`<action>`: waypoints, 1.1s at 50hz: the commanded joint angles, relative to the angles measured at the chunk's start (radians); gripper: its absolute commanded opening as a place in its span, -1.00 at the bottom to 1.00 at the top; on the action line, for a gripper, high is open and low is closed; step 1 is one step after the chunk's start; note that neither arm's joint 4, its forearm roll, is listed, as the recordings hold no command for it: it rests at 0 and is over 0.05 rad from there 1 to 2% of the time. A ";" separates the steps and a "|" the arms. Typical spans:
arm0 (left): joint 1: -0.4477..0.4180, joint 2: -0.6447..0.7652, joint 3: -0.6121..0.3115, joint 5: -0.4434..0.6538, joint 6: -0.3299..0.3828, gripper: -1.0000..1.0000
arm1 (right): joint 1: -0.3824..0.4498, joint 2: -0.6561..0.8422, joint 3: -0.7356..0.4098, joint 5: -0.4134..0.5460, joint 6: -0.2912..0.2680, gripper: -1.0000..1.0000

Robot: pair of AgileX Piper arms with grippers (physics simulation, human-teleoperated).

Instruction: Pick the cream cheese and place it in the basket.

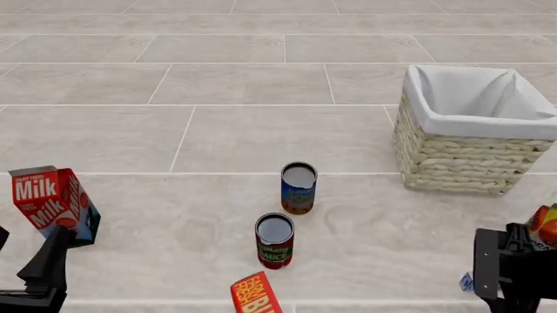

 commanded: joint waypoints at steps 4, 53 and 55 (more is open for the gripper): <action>0.000 0.000 0.000 0.000 0.000 1.00 | -0.009 0.072 0.003 -0.060 -0.035 1.00; 0.000 0.000 0.000 0.000 0.000 1.00 | -0.047 0.217 -0.020 -0.227 -0.089 -1.00; 0.000 0.000 0.000 0.000 0.000 1.00 | -0.042 0.205 -0.033 -0.214 -0.088 -1.00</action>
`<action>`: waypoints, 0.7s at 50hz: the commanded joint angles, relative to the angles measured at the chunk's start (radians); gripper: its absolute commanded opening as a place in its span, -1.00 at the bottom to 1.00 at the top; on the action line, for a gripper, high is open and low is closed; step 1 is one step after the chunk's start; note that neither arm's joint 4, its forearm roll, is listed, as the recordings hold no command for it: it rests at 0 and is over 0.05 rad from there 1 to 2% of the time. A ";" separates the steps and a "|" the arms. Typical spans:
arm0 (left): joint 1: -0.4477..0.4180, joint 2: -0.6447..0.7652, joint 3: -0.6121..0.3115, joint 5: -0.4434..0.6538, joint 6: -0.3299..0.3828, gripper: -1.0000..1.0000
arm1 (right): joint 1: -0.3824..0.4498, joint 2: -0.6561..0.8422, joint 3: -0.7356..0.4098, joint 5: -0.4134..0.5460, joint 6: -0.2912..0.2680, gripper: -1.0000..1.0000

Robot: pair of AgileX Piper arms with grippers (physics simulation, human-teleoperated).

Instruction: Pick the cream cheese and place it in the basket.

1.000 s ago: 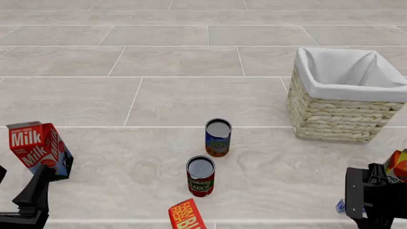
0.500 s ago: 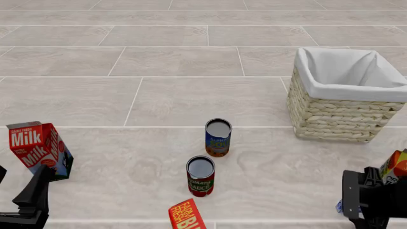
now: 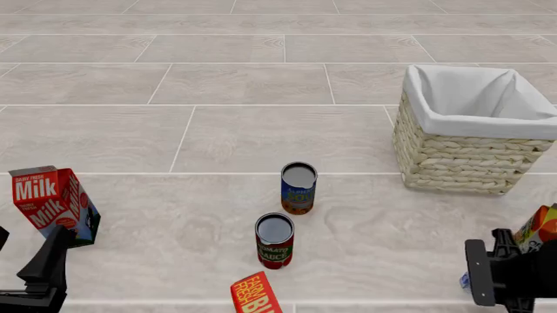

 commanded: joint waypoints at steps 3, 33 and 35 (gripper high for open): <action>0.000 0.000 0.000 0.000 0.000 1.00 | 0.001 -0.023 -0.054 -0.042 0.022 -1.00; 0.000 0.000 0.000 0.000 0.000 1.00 | 0.166 -0.309 -0.210 0.292 0.189 -1.00; 0.000 0.000 0.000 0.000 0.000 1.00 | 0.168 -0.311 -0.221 0.298 0.204 -1.00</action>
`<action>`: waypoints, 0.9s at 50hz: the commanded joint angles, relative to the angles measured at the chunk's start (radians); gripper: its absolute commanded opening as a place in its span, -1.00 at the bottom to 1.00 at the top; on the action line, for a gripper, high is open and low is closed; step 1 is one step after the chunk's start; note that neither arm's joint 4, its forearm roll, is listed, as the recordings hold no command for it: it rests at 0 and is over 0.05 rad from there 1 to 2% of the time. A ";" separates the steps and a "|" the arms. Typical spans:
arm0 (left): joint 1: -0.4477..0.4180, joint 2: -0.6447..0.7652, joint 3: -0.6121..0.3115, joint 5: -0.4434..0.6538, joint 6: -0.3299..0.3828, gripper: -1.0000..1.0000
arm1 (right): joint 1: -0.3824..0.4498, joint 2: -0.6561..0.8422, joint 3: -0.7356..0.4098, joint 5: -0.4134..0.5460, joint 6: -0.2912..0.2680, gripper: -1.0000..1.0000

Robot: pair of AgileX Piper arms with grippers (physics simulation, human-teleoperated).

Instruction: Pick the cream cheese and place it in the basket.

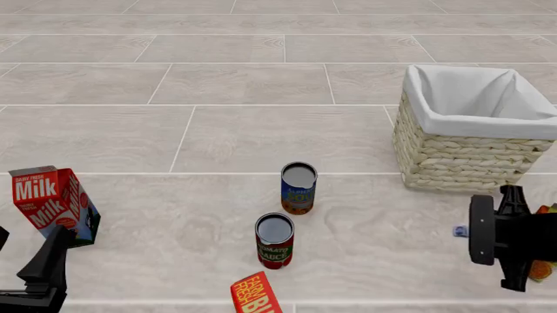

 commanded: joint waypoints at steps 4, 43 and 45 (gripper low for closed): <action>0.000 0.000 0.000 0.000 0.000 1.00 | 0.079 -0.107 -0.115 0.153 0.169 -1.00; 0.000 0.000 0.000 0.000 0.000 1.00 | 0.382 -0.239 -0.233 -0.126 1.053 -1.00; 0.000 0.000 0.000 0.000 0.000 1.00 | 0.405 -0.244 -0.285 -0.131 1.164 -1.00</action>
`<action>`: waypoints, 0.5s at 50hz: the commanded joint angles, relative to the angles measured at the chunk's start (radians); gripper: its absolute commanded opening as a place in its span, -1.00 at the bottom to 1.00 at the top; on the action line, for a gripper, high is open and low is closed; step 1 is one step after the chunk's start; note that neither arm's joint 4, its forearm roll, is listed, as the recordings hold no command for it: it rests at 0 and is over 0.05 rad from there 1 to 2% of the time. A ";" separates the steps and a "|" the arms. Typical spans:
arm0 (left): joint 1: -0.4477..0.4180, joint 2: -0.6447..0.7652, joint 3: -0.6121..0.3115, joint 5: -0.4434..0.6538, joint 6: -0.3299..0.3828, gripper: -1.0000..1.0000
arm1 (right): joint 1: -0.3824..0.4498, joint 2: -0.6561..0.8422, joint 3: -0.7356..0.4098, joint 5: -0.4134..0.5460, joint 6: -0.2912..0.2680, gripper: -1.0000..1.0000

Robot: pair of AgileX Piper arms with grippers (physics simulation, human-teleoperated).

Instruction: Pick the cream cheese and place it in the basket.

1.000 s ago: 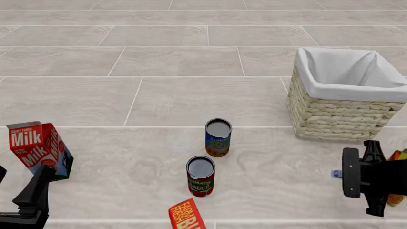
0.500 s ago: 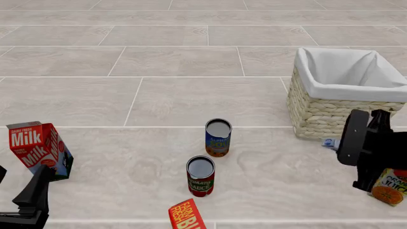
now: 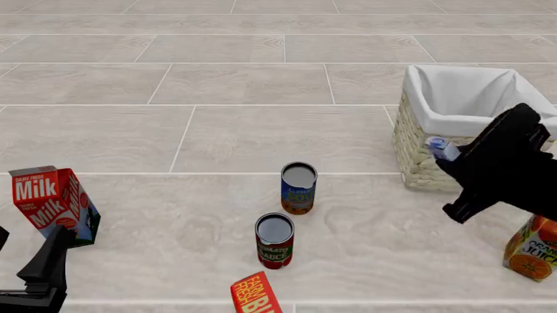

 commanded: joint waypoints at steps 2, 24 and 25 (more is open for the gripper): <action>0.000 0.000 0.000 0.000 0.000 1.00 | 0.059 -0.010 -0.129 -0.132 0.374 -1.00; 0.000 0.000 0.000 0.000 0.000 1.00 | -0.147 0.145 -0.371 -0.227 0.494 -1.00; 0.000 0.000 0.000 0.000 0.000 1.00 | -0.154 0.157 -0.386 -0.222 0.500 -1.00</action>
